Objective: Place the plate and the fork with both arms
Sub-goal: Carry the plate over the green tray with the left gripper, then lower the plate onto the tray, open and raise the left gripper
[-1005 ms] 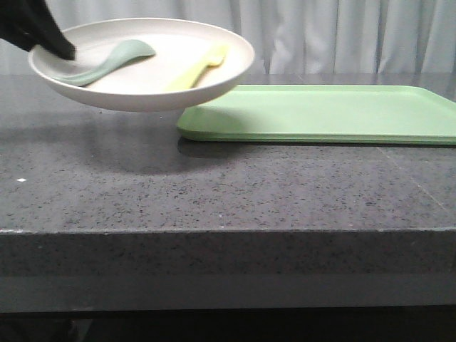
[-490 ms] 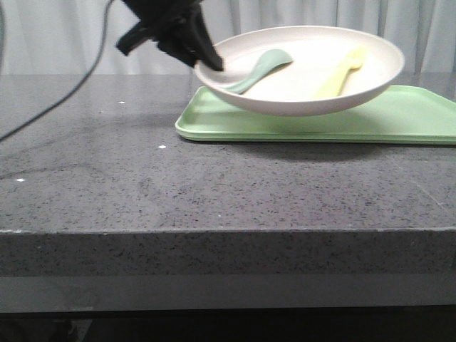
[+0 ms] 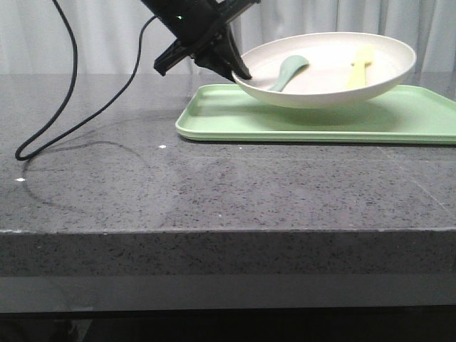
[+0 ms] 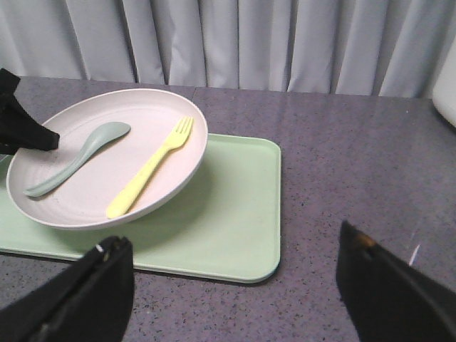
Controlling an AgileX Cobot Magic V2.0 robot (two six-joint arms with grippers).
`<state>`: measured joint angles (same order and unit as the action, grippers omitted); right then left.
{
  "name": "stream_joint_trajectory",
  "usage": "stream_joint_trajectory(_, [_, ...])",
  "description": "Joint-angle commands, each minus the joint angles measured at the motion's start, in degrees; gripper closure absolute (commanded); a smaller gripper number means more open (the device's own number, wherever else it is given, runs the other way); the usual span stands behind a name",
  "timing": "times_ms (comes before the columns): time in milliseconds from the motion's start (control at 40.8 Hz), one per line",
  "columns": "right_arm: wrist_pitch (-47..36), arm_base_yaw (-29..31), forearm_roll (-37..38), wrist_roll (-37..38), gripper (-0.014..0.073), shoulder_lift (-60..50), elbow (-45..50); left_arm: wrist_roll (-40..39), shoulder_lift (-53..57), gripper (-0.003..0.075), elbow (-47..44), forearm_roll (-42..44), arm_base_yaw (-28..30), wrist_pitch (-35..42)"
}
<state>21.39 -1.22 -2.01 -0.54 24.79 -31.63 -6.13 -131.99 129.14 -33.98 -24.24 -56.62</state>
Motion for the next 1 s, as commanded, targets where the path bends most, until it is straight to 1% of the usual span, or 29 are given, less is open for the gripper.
stream_joint_trajectory(0, [-4.5,0.4,0.0,-0.3,-0.0008,0.7,-1.9,-1.5,4.1,0.0736,2.3,-2.6,-1.4,4.0])
stream_joint_trajectory(147, [-4.5,0.4,0.0,-0.3,-0.0008,0.7,-1.9,-1.8,4.1,0.0721,2.3,-2.3,-1.6,4.6])
stream_joint_trajectory(221, [-4.5,0.4,0.0,-0.3,-0.0008,0.7,-1.9,-1.8,4.1,0.0676,2.3,-2.3,-1.6,4.7])
stream_joint_trajectory(392, [-4.5,0.4,0.0,-0.3,-0.0008,0.7,-1.9,-1.8,4.1,0.0533,2.3,-2.3,-1.6,4.8])
stream_joint_trajectory(588, [-4.5,0.4,0.0,-0.3,-0.0008,0.7,-1.9,-1.8,4.1,0.0408,2.3,-2.3,-1.6,4.9])
stream_joint_trajectory(662, [-4.5,0.4,0.0,-0.3,-0.0008,0.7,-1.9,-1.8,4.4,0.0372,2.4,-2.3,-1.4,4.0])
stream_joint_trajectory(784, [-4.4,0.4,0.0,-0.3,-0.0008,0.7,-1.9,-1.3,4.8,0.0358,4.5,-2.1,0.1,-0.4])
stream_joint_trajectory(907, [-4.4,0.4,0.0,-0.3,-0.0008,0.7,-1.9,0.0,4.8,0.0361,8.8,-2.0,1.4,-8.5])
stream_joint_trajectory(980, [-4.4,0.4,0.0,-0.3,-0.0008,0.7,-1.9,0.9,4.8,0.0383,11.5,-1.9,1.9,-12.0])
